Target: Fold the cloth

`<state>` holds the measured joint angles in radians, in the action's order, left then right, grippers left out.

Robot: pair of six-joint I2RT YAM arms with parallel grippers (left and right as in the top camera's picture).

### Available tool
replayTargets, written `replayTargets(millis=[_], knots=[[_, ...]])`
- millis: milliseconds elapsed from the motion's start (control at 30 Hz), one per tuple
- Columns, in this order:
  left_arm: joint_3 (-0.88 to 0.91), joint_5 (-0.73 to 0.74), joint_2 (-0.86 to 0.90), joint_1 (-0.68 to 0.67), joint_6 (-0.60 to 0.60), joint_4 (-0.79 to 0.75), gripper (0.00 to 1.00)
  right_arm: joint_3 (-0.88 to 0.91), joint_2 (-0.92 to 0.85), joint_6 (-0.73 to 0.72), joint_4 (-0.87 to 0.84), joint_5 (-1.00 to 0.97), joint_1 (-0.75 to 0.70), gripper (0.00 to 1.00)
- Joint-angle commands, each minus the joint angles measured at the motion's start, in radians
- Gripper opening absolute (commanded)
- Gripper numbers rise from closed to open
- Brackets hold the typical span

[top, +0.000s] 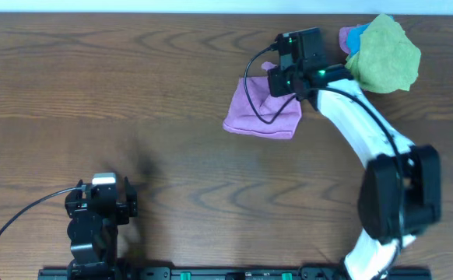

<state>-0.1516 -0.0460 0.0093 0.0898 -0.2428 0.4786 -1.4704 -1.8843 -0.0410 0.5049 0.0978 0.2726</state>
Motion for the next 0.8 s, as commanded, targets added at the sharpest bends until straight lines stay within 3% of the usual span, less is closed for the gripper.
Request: replayTargets(millis=[0,367,767], knots=[[0.017,-0.013,-0.005,0.002,0.003,0.003,0.95,-0.002,0.085,-0.007,0.027,-0.058,0.017,0.01],[0.017,-0.013,-0.005,0.002,0.003,0.003,0.95,-0.002,0.327,-0.007,0.142,-0.012,0.079,0.01],[0.017,-0.013,-0.005,0.002,0.004,0.003,0.95,-0.003,0.352,-0.037,0.185,-0.110,0.231,0.02]])
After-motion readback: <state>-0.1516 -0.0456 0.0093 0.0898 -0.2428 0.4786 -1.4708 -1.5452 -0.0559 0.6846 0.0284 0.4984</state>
